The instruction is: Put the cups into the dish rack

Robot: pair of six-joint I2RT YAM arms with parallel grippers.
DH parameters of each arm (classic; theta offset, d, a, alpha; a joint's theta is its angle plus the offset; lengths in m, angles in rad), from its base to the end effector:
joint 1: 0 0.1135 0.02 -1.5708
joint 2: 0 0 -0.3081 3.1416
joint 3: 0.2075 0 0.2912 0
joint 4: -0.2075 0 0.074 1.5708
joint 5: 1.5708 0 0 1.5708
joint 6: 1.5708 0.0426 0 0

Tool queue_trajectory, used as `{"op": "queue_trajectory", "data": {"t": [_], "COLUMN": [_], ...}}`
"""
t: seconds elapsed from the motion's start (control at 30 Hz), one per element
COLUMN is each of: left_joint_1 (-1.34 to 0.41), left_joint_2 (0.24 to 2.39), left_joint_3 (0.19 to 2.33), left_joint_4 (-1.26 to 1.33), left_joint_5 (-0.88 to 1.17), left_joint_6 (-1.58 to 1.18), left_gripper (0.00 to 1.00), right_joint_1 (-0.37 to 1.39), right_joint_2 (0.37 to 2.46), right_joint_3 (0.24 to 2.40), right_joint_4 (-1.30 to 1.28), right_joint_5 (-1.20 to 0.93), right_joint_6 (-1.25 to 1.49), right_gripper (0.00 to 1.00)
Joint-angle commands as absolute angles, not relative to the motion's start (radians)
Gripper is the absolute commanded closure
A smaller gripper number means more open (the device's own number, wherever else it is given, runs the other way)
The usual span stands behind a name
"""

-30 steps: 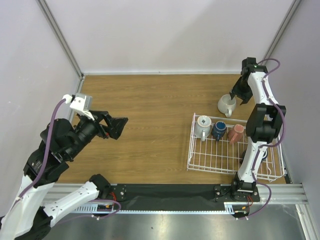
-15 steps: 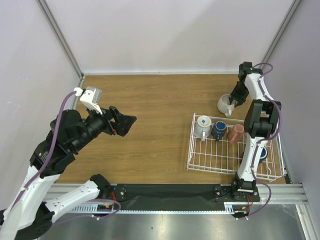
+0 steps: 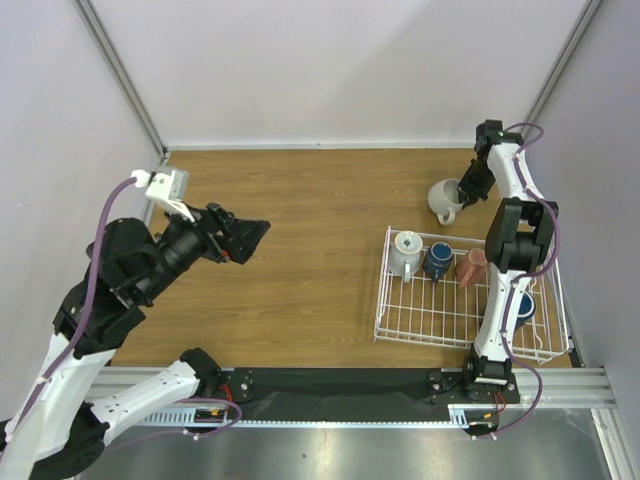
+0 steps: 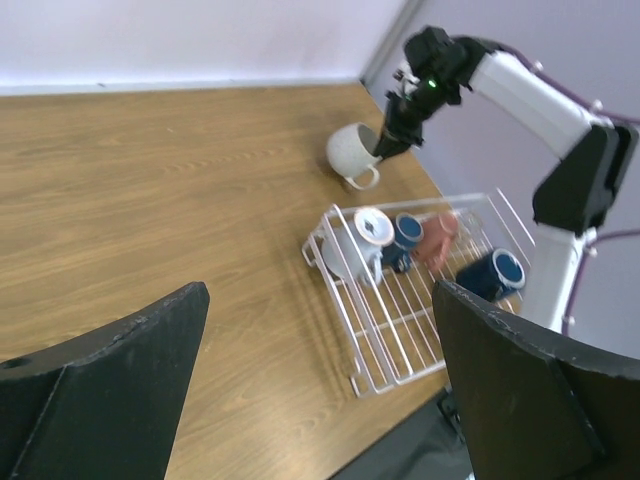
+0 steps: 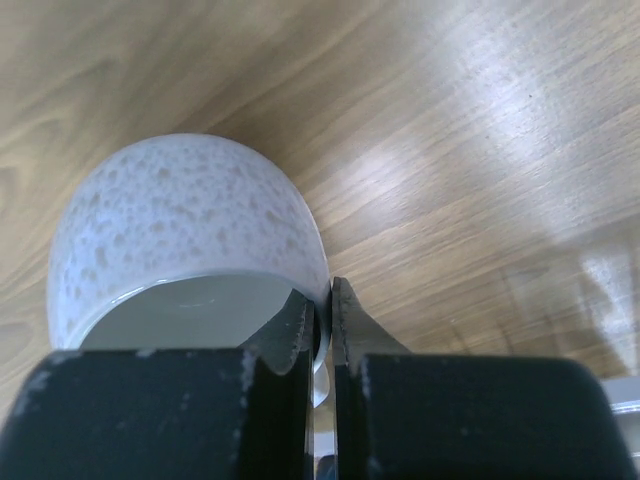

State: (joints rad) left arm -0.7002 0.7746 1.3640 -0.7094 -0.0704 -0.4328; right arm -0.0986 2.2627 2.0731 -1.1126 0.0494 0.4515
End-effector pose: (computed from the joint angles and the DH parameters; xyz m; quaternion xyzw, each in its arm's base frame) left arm 0.0929 -0.0744 0.5233 0.0765 0.7442 -0.3336 0.5736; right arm 0.5358 -0.0551 0.2436 0.2723 0.9526 -0.0006 0.1361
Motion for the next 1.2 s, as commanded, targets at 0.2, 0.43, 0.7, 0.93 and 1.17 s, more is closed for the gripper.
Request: {"op": "queue_trajectory", "data": {"t": [0.2, 0.43, 0.7, 0.93, 1.17], "left_joint_1": [-0.706, -0.701, -0.698, -0.696, -0.693], "left_joint_2": [0.831, 0.934, 0.894, 0.905, 0.878], "left_joint_3": [1.446, 1.531, 1.517, 1.519, 1.539], "left_joint_4": [-0.851, -1.118, -1.127, -1.167, -1.18], "left_joint_5": [-0.358, -0.538, -0.586, -0.6, -0.615], "left_joint_6": [-0.466, -0.544, -0.554, -0.568, -0.56], "left_gripper": [0.0, 0.0, 0.0, 0.0, 0.0], "right_joint_1": [0.138, 0.445, 0.742, 0.885, 0.95], "right_joint_2": [2.129, 2.068, 2.097, 2.095, 2.099], "right_joint_3": [2.373, 2.399, 2.376, 2.238, 2.135], "right_joint_4": [-1.204, -1.284, -1.401, -1.352, -1.325], "right_joint_5": [0.044, 0.129, 0.238, 0.258, 0.278], "right_joint_6": [0.468, 0.511, 0.594, 0.591, 0.569], "right_gripper": [1.0, 1.0, 1.0, 1.0, 1.0]}}
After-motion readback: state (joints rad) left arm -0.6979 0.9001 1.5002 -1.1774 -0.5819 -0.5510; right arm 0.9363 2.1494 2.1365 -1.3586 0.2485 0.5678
